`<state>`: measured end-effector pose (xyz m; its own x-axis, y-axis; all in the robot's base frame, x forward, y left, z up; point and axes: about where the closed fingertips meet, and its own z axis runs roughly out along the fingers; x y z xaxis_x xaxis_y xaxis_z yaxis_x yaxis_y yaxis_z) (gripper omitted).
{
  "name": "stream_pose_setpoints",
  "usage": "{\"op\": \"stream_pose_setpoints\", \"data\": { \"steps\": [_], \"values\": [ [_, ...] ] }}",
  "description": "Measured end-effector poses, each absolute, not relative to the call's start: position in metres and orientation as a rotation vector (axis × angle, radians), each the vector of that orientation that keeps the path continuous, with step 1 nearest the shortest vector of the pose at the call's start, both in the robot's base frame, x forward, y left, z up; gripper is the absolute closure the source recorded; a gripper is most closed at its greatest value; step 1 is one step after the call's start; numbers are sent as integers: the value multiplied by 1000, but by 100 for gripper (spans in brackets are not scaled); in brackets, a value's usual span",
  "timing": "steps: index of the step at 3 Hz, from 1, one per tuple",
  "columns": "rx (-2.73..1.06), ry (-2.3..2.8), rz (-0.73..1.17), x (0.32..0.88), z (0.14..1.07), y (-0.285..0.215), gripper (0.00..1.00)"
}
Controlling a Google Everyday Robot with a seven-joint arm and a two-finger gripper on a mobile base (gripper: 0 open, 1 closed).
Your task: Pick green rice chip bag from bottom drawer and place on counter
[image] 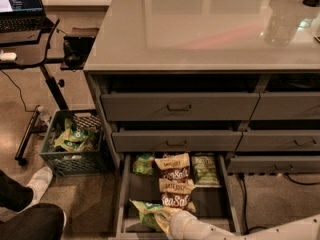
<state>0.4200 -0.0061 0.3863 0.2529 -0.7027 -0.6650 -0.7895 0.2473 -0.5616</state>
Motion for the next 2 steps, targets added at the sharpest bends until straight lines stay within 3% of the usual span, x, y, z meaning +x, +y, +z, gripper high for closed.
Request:
{"op": "stream_pose_setpoints", "data": {
  "steps": [2],
  "values": [
    [-1526,1411,26,470,457,1,100]
  ]
}}
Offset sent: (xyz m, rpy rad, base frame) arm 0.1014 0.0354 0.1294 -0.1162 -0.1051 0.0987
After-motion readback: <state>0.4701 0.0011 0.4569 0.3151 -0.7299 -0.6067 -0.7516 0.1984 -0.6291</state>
